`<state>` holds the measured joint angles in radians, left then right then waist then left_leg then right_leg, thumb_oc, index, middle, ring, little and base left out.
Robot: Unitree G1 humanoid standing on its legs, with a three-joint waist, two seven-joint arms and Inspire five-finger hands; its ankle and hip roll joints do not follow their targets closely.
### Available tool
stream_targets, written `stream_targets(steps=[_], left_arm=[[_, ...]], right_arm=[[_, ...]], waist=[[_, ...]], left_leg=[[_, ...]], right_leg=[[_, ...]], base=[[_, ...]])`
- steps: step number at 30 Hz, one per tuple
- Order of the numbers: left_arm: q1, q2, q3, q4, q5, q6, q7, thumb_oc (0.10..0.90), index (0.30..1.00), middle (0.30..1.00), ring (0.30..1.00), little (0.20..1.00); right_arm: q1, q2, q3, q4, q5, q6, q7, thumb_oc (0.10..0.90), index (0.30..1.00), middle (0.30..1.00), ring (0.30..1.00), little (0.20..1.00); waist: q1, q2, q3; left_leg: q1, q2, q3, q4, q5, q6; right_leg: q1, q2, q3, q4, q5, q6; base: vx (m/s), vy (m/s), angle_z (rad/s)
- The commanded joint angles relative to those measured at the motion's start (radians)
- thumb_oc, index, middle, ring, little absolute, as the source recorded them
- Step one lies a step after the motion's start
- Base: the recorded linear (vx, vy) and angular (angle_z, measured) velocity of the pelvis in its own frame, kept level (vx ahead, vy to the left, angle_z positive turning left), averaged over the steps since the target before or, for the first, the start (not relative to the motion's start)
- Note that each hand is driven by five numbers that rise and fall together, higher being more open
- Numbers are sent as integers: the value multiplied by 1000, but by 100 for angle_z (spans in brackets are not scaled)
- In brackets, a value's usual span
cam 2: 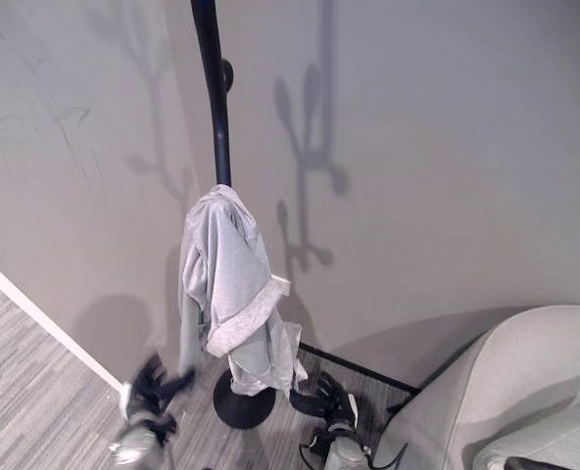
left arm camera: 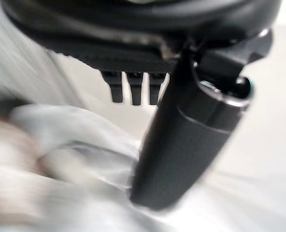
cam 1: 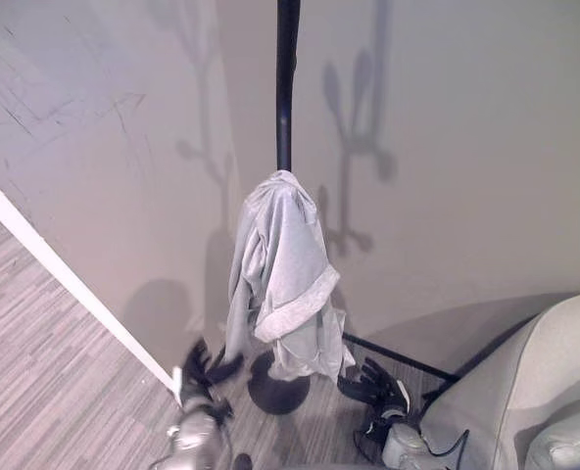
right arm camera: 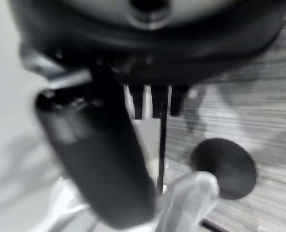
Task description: Hang the clothes on the sofa on the clothes rack.
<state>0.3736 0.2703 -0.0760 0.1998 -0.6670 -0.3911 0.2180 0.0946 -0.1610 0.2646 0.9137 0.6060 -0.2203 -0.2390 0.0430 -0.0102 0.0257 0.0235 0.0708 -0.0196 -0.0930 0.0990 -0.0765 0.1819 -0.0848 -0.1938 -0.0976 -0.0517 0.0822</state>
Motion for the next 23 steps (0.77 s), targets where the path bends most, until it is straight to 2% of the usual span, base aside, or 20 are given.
stream_targets(steps=[1, 2, 3, 5, 7, 14, 18, 23], left_arm=[[-257, -31, 61, 506, -199, 28, -30, 800, 900, 900, 900, 900], [-274, -56, 88, 596, -244, 41, -41, 800, 900, 900, 900, 900], [-275, -56, 88, 596, -244, 41, -41, 800, 900, 900, 900, 900], [-322, -105, 179, 858, -333, 74, -56, 800, 900, 900, 900, 900], [-331, -129, 236, 1074, -322, 108, -75, 800, 900, 900, 900, 900], [-325, -146, 239, 1188, -291, 145, -107, 800, 900, 900, 900, 900], [-336, -153, 193, 1190, -251, 159, -111, 800, 900, 900, 900, 900], [-357, -162, 81, 1182, -142, 191, -124, 800, 900, 900, 900, 900]], right_arm=[[-160, 40, 9, 110, 82, -2, 18, 800, 900, 900, 900, 900], [-166, 51, -15, 151, 124, 3, 24, 800, 900, 900, 900, 900], [-166, 51, -15, 151, 124, 3, 24, 800, 900, 900, 900, 900], [-185, 81, -78, 247, 236, 14, 28, 800, 900, 900, 900, 900], [-194, 97, -132, 354, 299, 21, 44, 800, 900, 900, 900, 900], [-204, 94, -172, 462, 320, 43, 65, 800, 900, 900, 900, 900], [-215, 88, -189, 516, 334, 61, 71, 800, 900, 900, 900, 900], [-217, 91, -220, 584, 376, 92, 79, 800, 900, 900, 900, 900]], waist=[[34, -27, 22], [36, -26, 23], [36, -26, 23], [44, -28, 23], [52, -34, 19], [51, -36, 16], [49, -36, 15], [35, -29, 11]], left_leg=[[16, 25, -20, 6, -66, -9], [14, 24, -24, 6, -66, -10], [14, 24, -24, 6, -66, -10], [10, 21, -36, 6, -70, -12], [8, 19, -45, 6, -75, -13], [8, 20, -51, 6, -79, -12], [5, 22, -51, 6, -78, -11], [5, 22, -55, 6, -80, -9]], right_leg=[[-42, -61, -30, 11, 55, 44], [-41, -60, -35, 11, 53, 43], [-41, -60, -35, 11, 53, 43], [-38, -58, -42, 11, 45, 41], [-33, -56, -51, 11, 38, 39], [-31, -55, -57, 11, 35, 36], [-34, -54, -58, 12, 35, 35], [-35, -51, -60, 13, 34, 34]], base=[[7, -9, 44], [7, -8, 12], [5, -8, -5], [13, -10, 10], [39, -11, 16], [20, -2, 15], [0, 0, 0], [0, 0, 0]])
